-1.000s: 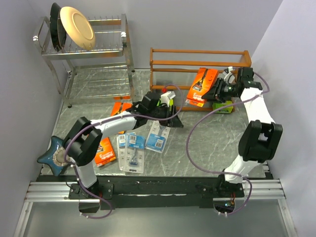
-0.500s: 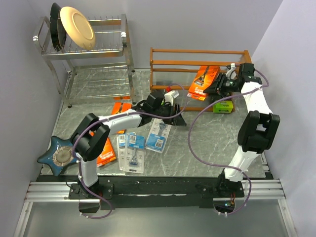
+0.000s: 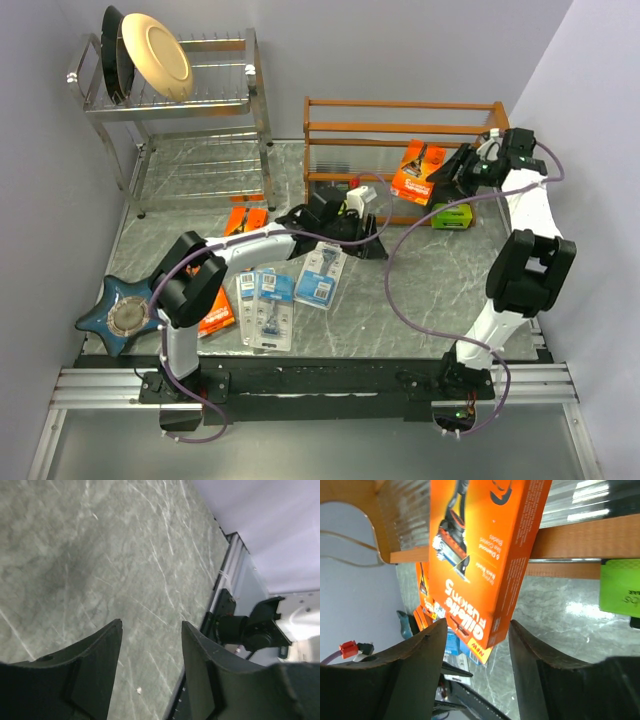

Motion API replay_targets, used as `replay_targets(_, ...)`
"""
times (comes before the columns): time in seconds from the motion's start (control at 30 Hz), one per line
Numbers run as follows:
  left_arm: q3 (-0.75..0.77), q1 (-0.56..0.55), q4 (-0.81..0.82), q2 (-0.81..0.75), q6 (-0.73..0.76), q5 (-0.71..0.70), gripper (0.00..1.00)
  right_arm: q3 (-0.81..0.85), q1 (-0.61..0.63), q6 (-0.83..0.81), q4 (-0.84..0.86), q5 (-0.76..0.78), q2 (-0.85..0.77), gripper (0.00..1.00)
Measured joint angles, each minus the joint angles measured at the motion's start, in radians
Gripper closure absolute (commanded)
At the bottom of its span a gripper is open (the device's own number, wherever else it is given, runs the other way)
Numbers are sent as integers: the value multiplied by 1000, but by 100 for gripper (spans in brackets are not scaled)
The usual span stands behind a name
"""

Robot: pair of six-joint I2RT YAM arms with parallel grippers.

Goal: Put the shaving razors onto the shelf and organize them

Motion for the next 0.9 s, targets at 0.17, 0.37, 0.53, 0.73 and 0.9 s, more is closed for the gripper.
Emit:
replay_targets(0.17,93,-6,-62,28,106,-96,99,-35,-29,-2,13,16,-84,41)
replay_targets(0.37,280,-1,-111,56,305,-242,99,-90,-42,-53,17,51,-209,71)
replay_targets(0.53,453,13,-124,114,396,-377,99,-210,-39,-105,34,107,-321,100)
replay_targets(0.73,541,35,-121,216,442,-480,99,-291,-1,-128,64,168,-364,100)
replay_targets(0.9,591,40,-130,324,458,-541,99,-361,31,-105,93,179,-425,100)
